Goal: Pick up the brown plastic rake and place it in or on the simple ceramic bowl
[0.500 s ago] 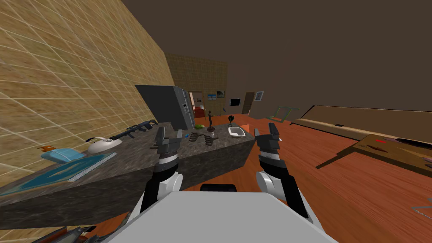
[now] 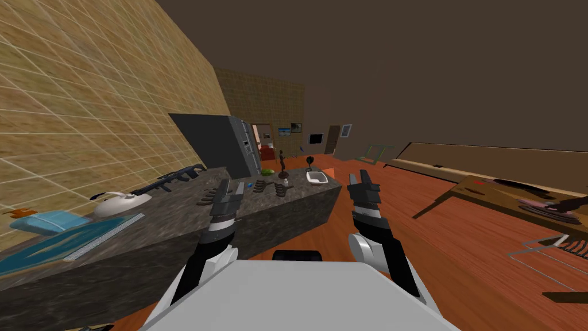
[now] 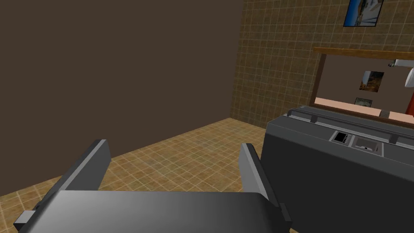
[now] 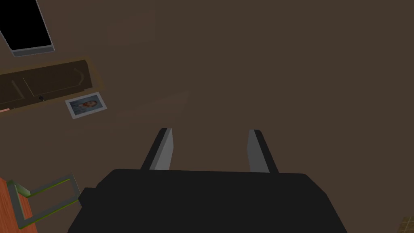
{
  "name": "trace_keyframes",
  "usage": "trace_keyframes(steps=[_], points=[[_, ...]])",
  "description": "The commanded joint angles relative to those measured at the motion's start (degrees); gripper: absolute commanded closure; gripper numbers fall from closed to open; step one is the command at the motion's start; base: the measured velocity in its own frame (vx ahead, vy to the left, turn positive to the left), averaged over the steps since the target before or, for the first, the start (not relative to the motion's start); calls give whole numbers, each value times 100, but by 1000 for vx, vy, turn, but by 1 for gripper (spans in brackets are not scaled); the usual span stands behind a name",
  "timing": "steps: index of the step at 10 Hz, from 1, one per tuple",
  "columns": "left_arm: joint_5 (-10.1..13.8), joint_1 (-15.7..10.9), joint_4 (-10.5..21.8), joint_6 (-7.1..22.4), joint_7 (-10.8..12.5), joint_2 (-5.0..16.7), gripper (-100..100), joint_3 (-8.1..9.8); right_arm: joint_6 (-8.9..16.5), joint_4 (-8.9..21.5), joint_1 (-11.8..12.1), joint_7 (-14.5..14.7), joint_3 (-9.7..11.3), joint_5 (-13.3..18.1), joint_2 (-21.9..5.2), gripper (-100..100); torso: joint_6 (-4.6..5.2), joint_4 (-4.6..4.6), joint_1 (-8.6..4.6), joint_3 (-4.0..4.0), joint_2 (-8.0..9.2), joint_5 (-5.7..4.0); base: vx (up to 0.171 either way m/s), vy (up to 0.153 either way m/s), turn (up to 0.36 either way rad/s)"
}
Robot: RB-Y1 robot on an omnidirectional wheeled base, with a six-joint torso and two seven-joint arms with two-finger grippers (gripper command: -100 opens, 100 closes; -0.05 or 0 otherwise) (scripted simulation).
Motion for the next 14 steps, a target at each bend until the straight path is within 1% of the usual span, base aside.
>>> trace_keyframes(steps=[1,4,5,7,12,13,14], points=[[1,209,82,-12,-37,188,-100,193,0,0,0,0,0,0,0,0,0,0,0,0,0,0,-61,-17,-157],[-11,693,203,13,-140,469,-100,501,0,0,0,0,0,0,0,0,1,1,1,2,3,0,-64,-24,-175],[-11,693,203,13,-140,469,-100,501,0,0,0,0,0,0,0,0,0,1,1,2,2,0,-36,-22,-50],[9,1027,298,57,-206,654,-100,711,0,0,0,0,0,0,0,0,0,-2,-2,-6,-11,0,-25,-36,-175],[193,1938,586,295,-344,1078,-100,1208,0,0,1,0,0,0,0,0,0,-3,-4,-9,-16,-2,-17,-44,-255],[193,1973,586,295,-344,1078,-100,1208,0,0,1,0,0,0,0,0,0,-4,-2,-11,-20,-1,4,-22,-91],[253,2161,651,365,-366,1154,-100,1298,0,0,2,0,-1,0,0,0,-3,-4,3,-12,-23,0,11,-24,-187]])
